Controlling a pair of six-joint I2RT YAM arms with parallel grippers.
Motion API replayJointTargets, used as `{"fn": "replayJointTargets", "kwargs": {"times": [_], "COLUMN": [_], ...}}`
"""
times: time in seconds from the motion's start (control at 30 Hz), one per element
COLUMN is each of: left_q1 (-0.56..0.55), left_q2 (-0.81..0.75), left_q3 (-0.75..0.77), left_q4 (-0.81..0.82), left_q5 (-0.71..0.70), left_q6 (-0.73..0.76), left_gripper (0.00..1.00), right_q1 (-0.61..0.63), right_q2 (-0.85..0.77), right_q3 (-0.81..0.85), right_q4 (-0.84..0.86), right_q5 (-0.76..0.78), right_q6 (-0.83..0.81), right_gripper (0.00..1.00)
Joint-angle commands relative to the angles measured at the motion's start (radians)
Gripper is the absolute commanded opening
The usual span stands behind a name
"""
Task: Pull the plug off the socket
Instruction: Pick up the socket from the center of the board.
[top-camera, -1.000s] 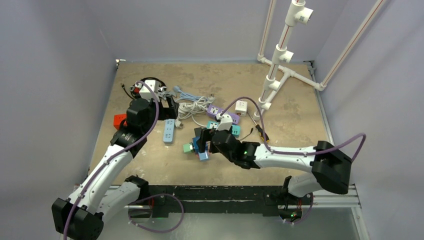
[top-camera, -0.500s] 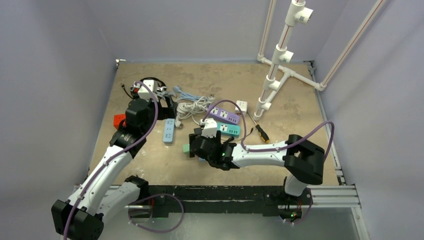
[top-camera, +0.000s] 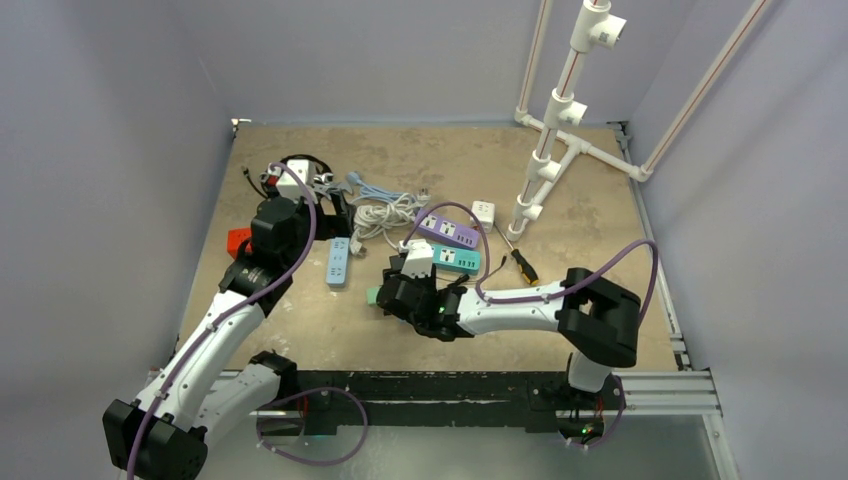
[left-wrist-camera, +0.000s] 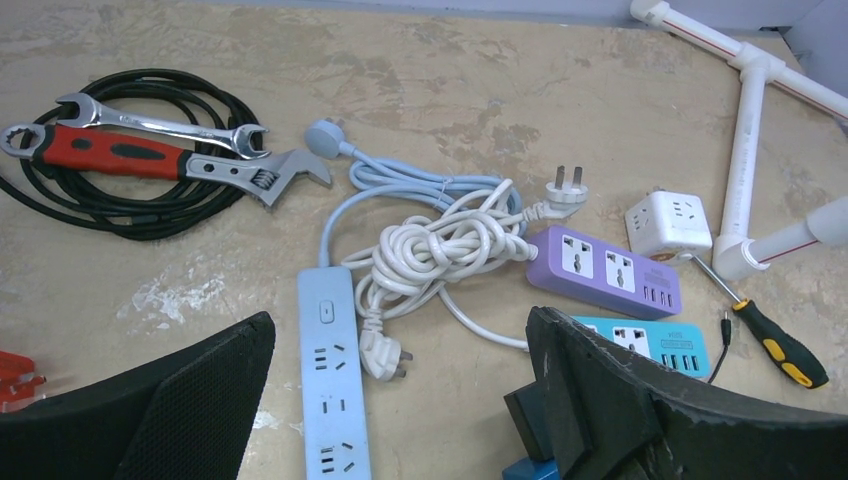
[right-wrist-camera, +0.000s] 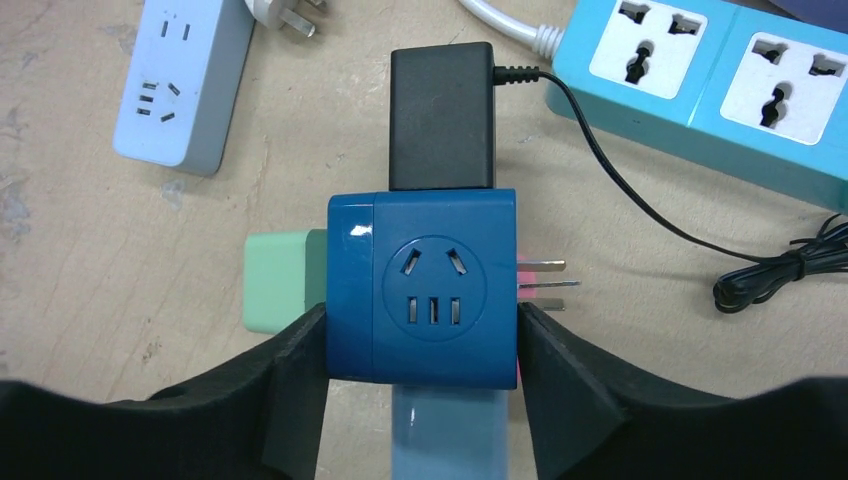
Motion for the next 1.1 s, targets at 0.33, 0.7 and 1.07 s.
{"fn": "replayJointTargets", "kwargs": {"times": [0.33, 0.7, 1.07], "left_q1": [0.006, 0.003, -0.086], "left_q2": [-0.011, 0.113, 0.323], "left_q3": [-0.008, -0.056, -0.089], "left_q4": [0.086, 0.351, 0.588], "left_q5": [0.242, 0.803, 0.985], "left_q6": [0.026, -0.055, -0.202], "left_gripper": [0.95, 0.94, 0.93], "right_q1": [-0.030, -0.270, -0.269], "right_q2": [-0.196, -0.579, -0.722], "right_q3": [-0.052, -0.338, -0.610], "right_q4": [0.096, 0.621, 1.000], "right_q5": [0.160, -0.008, -0.054], "right_q6": [-0.141, -0.571, -0.614], "right_gripper": [0.00, 0.00, 0.00]}}
